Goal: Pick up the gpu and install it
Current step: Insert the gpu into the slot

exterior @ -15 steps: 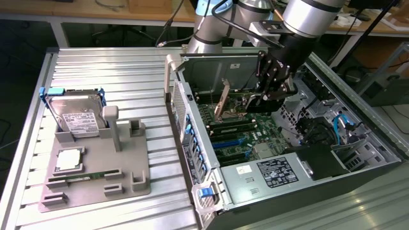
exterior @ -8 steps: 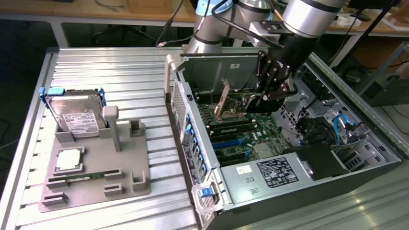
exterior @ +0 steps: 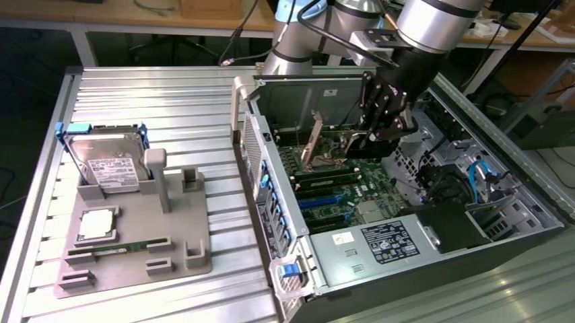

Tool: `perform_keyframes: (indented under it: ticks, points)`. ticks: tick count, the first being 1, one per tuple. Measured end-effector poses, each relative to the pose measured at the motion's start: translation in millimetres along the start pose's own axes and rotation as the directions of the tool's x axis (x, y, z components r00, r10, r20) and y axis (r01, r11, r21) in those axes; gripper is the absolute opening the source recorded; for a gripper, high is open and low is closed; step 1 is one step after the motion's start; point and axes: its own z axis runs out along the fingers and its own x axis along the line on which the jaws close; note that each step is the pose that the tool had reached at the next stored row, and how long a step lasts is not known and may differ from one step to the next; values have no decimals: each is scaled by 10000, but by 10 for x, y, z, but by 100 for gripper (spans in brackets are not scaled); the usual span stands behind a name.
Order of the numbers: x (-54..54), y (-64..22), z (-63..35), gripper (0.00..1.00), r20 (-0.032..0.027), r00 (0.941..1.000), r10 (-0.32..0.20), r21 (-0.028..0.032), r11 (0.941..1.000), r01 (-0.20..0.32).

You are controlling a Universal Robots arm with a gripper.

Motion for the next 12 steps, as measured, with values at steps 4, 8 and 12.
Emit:
perform_keyframes:
  ticks: [4,8,12]
  points:
    - [1,10,5,27,24,9999,-130,489,9987,128]
    - [22,8,54,27,15,9996,-275,391,9989,274]
    - [36,5,109,27,-6,9974,-723,260,9970,723]
